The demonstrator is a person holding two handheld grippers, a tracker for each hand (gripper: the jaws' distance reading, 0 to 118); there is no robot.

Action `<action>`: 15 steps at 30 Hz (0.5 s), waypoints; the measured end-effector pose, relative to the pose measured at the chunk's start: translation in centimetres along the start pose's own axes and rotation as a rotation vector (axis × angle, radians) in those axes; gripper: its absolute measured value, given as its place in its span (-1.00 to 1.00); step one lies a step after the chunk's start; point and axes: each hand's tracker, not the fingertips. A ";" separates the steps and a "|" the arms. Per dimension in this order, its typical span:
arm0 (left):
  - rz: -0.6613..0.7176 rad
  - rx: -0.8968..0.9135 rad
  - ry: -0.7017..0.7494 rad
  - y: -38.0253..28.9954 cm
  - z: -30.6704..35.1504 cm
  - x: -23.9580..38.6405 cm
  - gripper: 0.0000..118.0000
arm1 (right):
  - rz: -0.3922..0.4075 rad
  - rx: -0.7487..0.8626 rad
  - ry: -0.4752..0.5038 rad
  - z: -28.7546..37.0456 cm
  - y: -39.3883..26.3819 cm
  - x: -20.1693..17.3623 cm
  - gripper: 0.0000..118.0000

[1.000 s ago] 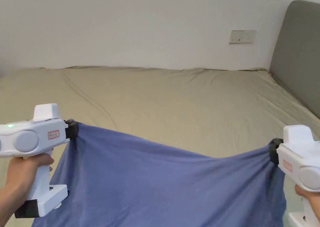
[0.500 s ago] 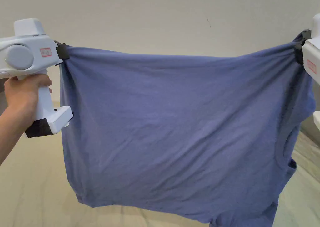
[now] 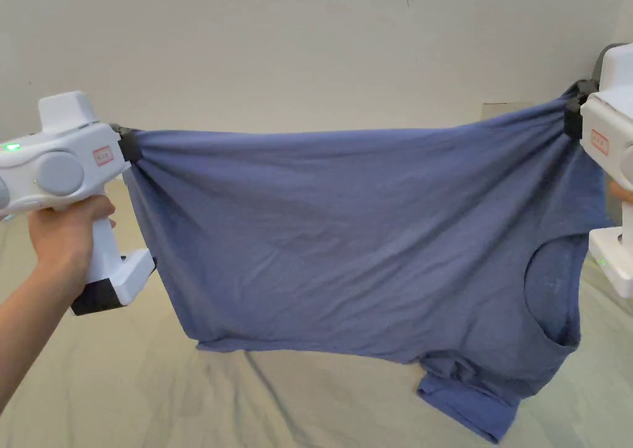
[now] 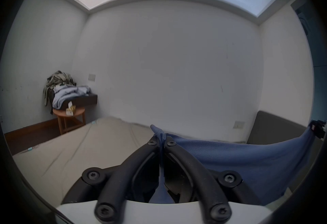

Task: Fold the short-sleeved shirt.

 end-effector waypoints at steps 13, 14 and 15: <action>-0.094 -0.390 0.055 -22.0 1.8 -4.4 -0.96 | -0.148 -0.392 0.135 5.8 -21.3 -2.1 -0.94; -0.096 -0.403 0.052 -23.1 2.8 -5.0 -0.96 | -0.147 -0.418 0.154 7.1 -22.5 -2.2 -0.94; -0.094 -0.420 0.054 -24.0 3.9 -5.6 -0.96 | -0.142 -0.437 0.159 8.5 -23.3 -2.3 -0.94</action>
